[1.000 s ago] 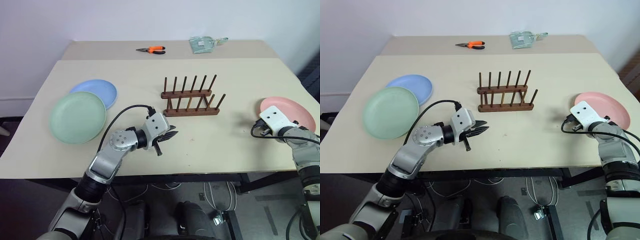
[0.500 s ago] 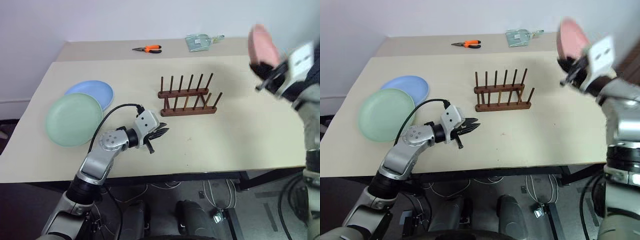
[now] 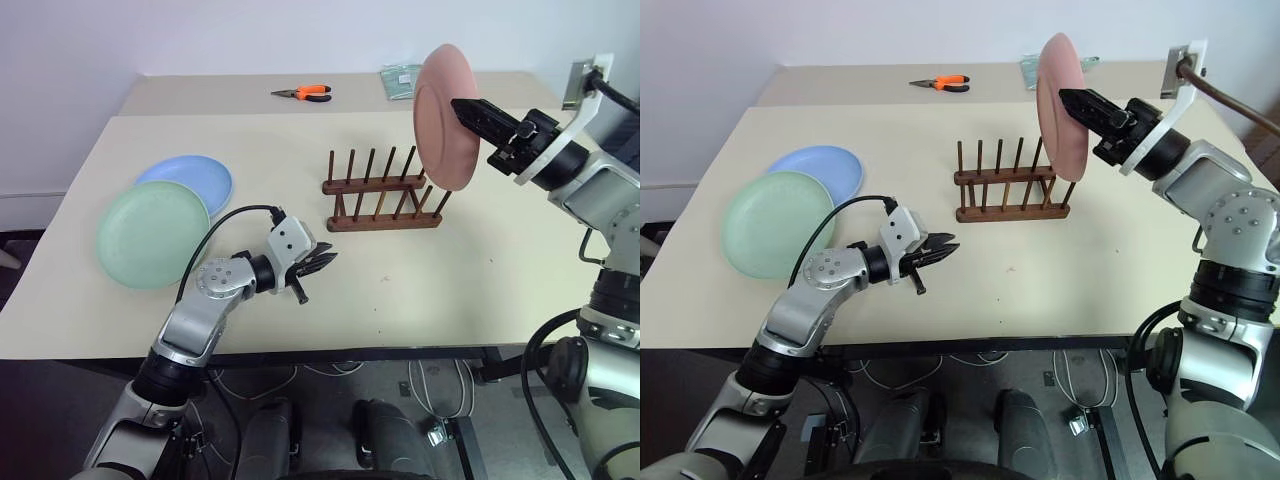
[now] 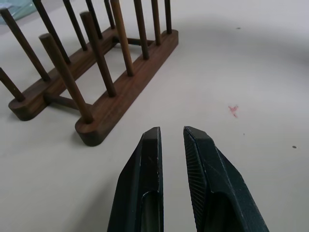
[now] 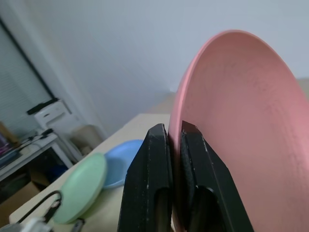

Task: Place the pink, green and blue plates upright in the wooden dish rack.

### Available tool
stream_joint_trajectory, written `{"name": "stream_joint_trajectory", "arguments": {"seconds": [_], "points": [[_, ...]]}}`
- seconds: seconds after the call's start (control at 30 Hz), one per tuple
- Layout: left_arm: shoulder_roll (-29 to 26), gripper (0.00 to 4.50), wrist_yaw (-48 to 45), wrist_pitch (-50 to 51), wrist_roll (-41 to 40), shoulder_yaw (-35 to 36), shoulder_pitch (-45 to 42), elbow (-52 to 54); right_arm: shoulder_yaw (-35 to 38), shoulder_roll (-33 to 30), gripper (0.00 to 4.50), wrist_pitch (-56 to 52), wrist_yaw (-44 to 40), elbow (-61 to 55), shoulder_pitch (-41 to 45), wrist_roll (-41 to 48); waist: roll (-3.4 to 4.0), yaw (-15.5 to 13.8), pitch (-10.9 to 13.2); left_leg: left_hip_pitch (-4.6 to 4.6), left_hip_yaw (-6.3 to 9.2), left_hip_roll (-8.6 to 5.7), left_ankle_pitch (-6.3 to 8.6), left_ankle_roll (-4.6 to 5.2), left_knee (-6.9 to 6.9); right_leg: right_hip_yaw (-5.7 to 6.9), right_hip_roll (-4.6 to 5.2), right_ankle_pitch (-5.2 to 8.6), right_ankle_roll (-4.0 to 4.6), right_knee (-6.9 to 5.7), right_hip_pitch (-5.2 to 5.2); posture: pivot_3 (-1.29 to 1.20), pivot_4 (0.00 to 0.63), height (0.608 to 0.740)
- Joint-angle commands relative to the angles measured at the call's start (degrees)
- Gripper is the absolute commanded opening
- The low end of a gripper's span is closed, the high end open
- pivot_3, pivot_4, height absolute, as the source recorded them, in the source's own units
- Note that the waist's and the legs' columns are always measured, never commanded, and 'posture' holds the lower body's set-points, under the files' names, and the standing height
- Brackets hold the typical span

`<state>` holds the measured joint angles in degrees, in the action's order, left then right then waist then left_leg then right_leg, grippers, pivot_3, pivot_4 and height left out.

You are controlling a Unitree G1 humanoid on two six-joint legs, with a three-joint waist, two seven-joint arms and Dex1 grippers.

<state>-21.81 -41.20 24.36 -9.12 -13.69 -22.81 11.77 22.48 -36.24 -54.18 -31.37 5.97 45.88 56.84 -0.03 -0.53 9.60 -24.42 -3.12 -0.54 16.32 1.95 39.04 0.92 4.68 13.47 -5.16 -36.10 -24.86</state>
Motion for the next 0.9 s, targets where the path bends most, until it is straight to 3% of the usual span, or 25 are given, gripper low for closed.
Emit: {"name": "stream_joint_trajectory", "arguments": {"seconds": [0.03,0.33,0.43,0.5,0.57,0.67,0.8,0.9], "points": [[0.0,0.73,-0.4,-0.1,-1.5,1.0,0.1,3.2,1.5,0.8,0.13,0.8,0.5,3.6,3.7,0.1,0.0,0.0,0.0,0.0,0.0,0.0,0.0,0.0,0.0,0.0,0.0,0.0,0.0,0.0,0.01,0.0,0.15,0.74],[-0.8,0.73,-0.7,0.1,-2.3,0.9,0.2,3.6,4.5,0.9,0.13,-1.4,4.3,17.0,11.2,-0.1,0.01,0.2,0.0,0.01,-0.02,0.0,0.0,0.0,-0.01,0.0,-0.01,0.0,0.01,0.0,0.01,0.0,0.15,0.74],[-0.9,0.73,-0.7,0.4,-2.5,0.9,0.2,3.8,5.6,1.0,1.08,-0.4,5.5,19.9,13.2,-0.7,0.01,0.2,0.0,0.0,-0.03,0.0,0.0,0.0,-0.01,0.0,-0.01,0.0,0.0,0.0,0.0,0.0,0.15,0.74],[-0.5,0.73,-0.8,2.3,-4.1,1.5,0.4,4.1,5.6,1.1,2.0,1.4,6.3,20.4,14.0,-2.2,0.02,0.2,0.0,0.0,-0.03,0.0,0.0,0.0,-0.01,0.0,-0.02,0.0,0.0,0.0,0.0,0.0,0.15,0.74],[0.0,1.25,-0.6,4.2,-6.0,2.5,0.5,4.5,5.2,1.3,2.98,6.0,7.4,19.8,14.6,-5.1,0.02,0.2,0.0,0.0,-0.03,0.0,0.0,0.01,-0.01,0.0,-0.03,0.0,0.0,0.0,0.0,0.0,0.15,0.74],[1.3,2.57,1.4,5.2,-7.6,4.6,0.2,4.9,3.5,0.5,2.99,17.1,9.7,19.7,15.3,-12.9,0.02,0.1,0.0,-0.01,-0.04,-0.01,0.0,0.01,0.0,0.01,-0.04,0.0,-0.01,0.0,0.0,0.0,0.15,0.74],[4.5,4.44,8.6,6.6,-9.1,11.0,-0.9,4.5,2.5,-1.8,2.99,23.9,8.7,17.4,15.1,-18.3,0.03,0.1,0.0,0.0,-0.06,-0.03,-0.01,0.01,0.01,0.01,-0.07,0.0,-0.01,0.0,0.02,0.0,0.15,0.74],[7.0,4.44,18.4,6.6,-8.6,19.2,-2.8,3.3,-2.3,-4.7,2.99,26.2,2.3,9.4,11.9,-21.9,0.06,0.0,0.0,-0.02,-0.05,-0.02,-0.01,0.02,0.02,0.01,-0.11,-0.01,-0.03,-0.01,0.0,0.0,0.15,0.74]]}}
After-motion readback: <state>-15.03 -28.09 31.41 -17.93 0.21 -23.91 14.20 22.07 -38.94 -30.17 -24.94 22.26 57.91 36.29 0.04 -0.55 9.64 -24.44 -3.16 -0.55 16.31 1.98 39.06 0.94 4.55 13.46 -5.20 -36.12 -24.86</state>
